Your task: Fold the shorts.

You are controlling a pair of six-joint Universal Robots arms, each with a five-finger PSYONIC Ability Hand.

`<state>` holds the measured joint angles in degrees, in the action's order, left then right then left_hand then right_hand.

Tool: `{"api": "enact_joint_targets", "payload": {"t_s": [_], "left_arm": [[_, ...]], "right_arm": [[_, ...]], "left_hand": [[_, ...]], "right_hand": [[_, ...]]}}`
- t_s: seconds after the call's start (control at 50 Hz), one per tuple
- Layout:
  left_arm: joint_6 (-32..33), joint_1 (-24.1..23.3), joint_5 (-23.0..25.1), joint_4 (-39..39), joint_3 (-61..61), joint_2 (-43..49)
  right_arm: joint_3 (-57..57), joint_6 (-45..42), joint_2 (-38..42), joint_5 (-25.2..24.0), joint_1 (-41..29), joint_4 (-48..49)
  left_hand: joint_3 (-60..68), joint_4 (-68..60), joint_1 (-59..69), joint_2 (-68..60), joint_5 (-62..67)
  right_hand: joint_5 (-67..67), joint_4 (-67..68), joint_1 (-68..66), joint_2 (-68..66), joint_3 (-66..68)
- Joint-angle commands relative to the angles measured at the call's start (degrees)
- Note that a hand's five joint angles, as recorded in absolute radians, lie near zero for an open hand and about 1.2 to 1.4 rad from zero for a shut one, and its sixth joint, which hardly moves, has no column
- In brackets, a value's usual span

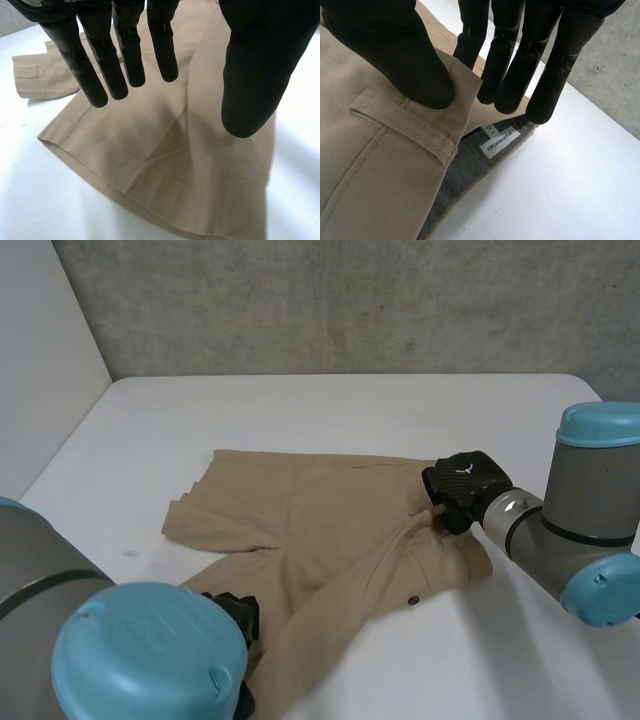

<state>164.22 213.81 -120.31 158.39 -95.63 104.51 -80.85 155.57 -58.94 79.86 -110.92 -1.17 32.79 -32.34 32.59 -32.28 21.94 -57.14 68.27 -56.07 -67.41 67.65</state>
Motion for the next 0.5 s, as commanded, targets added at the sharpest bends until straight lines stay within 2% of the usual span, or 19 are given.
{"api": "enact_joint_targets", "payload": {"t_s": [0.02, 0.14, 0.36, 0.4, 0.44, 0.5], "left_arm": [[-4.26, -1.73, 1.04, -0.36, 0.71, 0.08], [-4.79, -1.64, 3.06, -0.27, 0.80, 1.05], [-4.96, -1.20, 2.89, -0.18, 0.62, 8.25], [-5.05, -1.11, 2.10, -0.18, 0.97, 9.40], [-4.96, -1.02, 1.40, 0.25, 1.24, 9.49], [-3.82, -0.24, 0.25, 1.31, 3.25, 9.23]], "right_arm": [[-0.54, -0.35, 0.05, 0.03, 0.00, 0.11], [-0.89, -1.58, 0.05, 0.03, -0.09, 0.11], [-1.07, -1.58, -0.21, -0.06, 0.00, 0.11], [-1.07, -1.58, -0.39, 0.03, 0.08, 0.11], [-0.98, -1.58, -0.47, -0.06, 0.26, 0.11], [-0.72, -1.58, -0.56, -0.06, 0.44, 0.11]], "left_hand": [[1.98, -2.43, 2.18, -2.49, 2.84], [0.14, -0.60, 0.34, -0.65, 1.00], [-2.40, 1.95, -2.20, 1.89, -1.55], [16.84, -17.30, 17.04, -17.35, 17.70], [47.03, -47.49, 47.23, -47.54, 47.89], [47.21, -47.66, 47.41, -47.72, 48.06]], "right_hand": [[-12.86, 11.73, -23.93, -12.59, 12.35], [-12.86, 11.73, -23.93, -12.59, 12.35], [-12.86, 11.73, -23.93, -12.59, 12.35], [-12.86, 11.73, -23.93, -12.59, 12.35], [-12.86, 11.73, -23.93, -12.59, 12.35], [-12.86, 11.73, -23.93, -12.59, 12.35]]}}
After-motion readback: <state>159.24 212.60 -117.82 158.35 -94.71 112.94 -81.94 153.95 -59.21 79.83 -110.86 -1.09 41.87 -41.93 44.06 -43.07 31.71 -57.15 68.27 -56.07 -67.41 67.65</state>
